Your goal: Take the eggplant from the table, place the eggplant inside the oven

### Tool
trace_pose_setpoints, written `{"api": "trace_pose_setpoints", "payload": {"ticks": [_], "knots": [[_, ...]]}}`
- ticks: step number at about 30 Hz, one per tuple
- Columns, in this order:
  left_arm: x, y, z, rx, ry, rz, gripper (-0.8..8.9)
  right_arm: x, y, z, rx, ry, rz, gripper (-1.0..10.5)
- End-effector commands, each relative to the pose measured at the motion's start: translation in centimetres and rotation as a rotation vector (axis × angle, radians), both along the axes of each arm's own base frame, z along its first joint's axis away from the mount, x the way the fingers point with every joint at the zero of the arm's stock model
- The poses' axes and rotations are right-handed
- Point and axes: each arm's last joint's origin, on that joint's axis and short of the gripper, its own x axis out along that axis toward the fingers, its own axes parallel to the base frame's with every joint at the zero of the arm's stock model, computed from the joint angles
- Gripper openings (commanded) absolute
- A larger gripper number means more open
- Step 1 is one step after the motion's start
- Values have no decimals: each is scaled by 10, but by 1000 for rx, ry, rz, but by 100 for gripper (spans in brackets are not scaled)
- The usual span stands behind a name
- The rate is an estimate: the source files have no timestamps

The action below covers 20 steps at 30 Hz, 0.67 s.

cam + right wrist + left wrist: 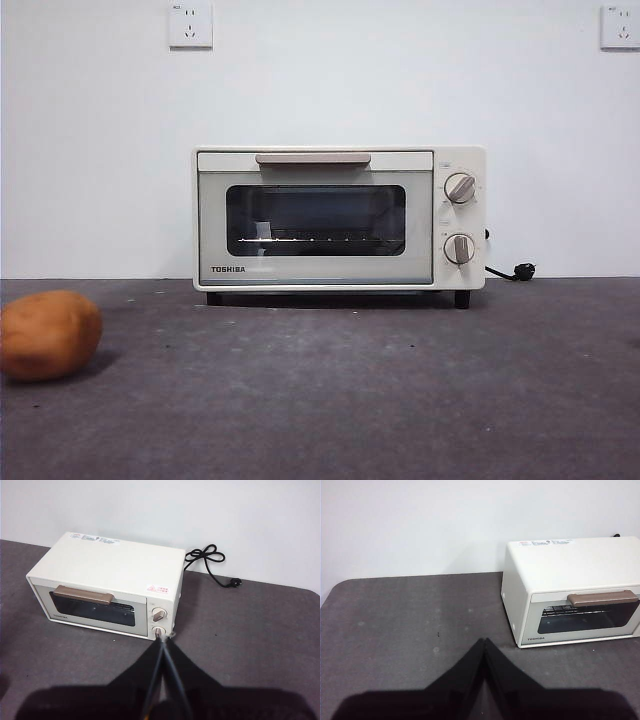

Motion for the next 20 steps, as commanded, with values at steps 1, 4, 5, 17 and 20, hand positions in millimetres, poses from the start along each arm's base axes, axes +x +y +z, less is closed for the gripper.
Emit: {"api": "trace_pose_setpoints", "payload": {"ticks": [1,4,5,17,20], "knots": [[-2,0,1,11,-8,-3,-5,0,0,0,11,-3,-7,0],[-2,0,1,11,-8,-3,-5,0,0,0,10,-2,-7,0],[-2,0,1,11,-8,-3,-5,0,0,0,11,-3,-7,0],[-1,0,1,11,-8,-3,-4,4,2,-2,-1,15,-7,0],[-1,0,1,11,-8,-3,-4,6,4,-5,-19,45,-7,0]]}}
